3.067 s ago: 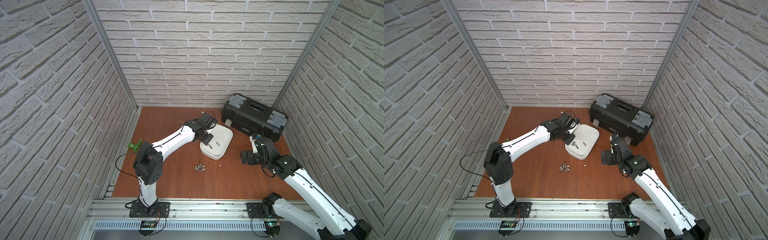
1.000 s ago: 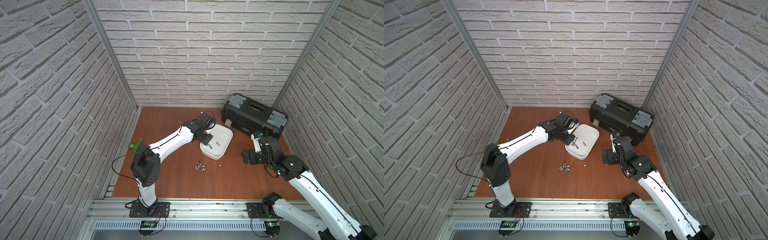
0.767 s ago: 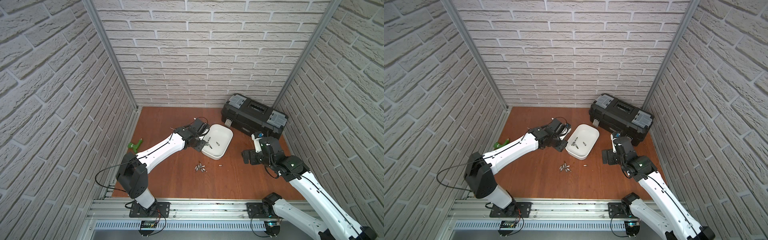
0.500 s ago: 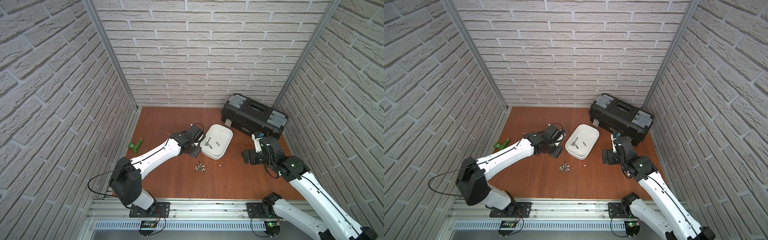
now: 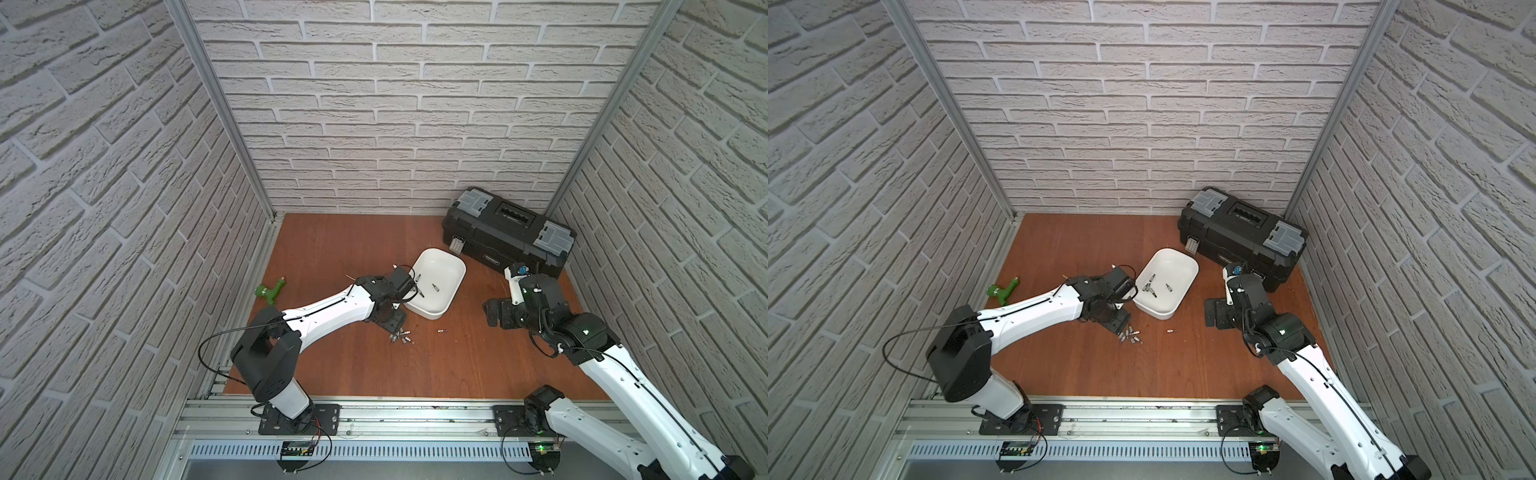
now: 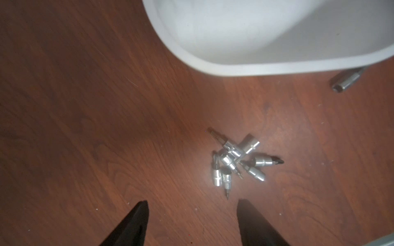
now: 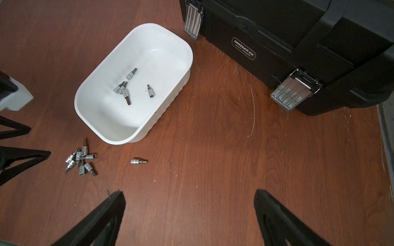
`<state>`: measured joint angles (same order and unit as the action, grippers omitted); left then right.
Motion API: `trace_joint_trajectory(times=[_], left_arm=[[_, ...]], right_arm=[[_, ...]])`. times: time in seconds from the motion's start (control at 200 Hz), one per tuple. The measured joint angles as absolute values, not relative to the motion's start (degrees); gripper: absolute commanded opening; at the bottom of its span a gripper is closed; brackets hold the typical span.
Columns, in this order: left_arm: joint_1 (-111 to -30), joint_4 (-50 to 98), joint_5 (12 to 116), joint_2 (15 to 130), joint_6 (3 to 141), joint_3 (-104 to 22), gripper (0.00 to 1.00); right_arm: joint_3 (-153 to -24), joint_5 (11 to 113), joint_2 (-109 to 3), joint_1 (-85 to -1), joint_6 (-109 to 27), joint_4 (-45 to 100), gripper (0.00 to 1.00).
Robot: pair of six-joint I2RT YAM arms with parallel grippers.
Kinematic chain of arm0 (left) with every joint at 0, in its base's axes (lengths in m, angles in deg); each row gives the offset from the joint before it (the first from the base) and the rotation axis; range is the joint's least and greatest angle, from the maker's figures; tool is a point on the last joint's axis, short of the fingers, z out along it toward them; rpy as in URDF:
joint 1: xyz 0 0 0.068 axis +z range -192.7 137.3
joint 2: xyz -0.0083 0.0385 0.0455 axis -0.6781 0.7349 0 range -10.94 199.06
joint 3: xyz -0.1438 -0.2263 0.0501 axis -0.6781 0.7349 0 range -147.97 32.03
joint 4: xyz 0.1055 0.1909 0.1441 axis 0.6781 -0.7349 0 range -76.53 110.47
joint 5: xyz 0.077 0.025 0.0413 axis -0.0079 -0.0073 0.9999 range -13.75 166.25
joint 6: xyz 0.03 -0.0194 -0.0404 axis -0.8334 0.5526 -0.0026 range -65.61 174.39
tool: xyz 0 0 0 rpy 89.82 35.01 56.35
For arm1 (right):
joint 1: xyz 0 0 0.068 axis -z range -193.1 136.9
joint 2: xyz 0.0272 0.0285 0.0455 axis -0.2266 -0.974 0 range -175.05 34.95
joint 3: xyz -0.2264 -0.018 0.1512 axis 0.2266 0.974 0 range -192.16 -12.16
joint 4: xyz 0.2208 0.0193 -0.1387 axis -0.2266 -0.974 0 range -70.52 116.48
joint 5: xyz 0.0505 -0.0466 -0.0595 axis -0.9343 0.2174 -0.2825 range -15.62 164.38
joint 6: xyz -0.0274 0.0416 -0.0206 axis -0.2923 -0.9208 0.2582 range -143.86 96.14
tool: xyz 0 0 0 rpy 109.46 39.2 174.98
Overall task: Put the bit on the desktop into the storage box
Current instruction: Pick up the screwdriver bit from the center of the board.
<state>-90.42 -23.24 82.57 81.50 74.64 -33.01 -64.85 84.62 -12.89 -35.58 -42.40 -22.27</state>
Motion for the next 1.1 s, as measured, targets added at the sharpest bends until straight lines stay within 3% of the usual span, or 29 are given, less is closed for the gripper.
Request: trace_joint_trajectory(times=[0.43,1.1], left_arm=[[-90.7,-23.2,80.4,85.4,75.6,-32.9,0.53],[-90.7,-23.2,78.6,90.0,75.4,-32.8,0.4]], right_arm=[[-64.8,84.6,-13.3,-35.6,-42.6,-22.0,0.99],[-64.8,84.6,-14.2,-35.6,-42.5,-21.3,0.99]])
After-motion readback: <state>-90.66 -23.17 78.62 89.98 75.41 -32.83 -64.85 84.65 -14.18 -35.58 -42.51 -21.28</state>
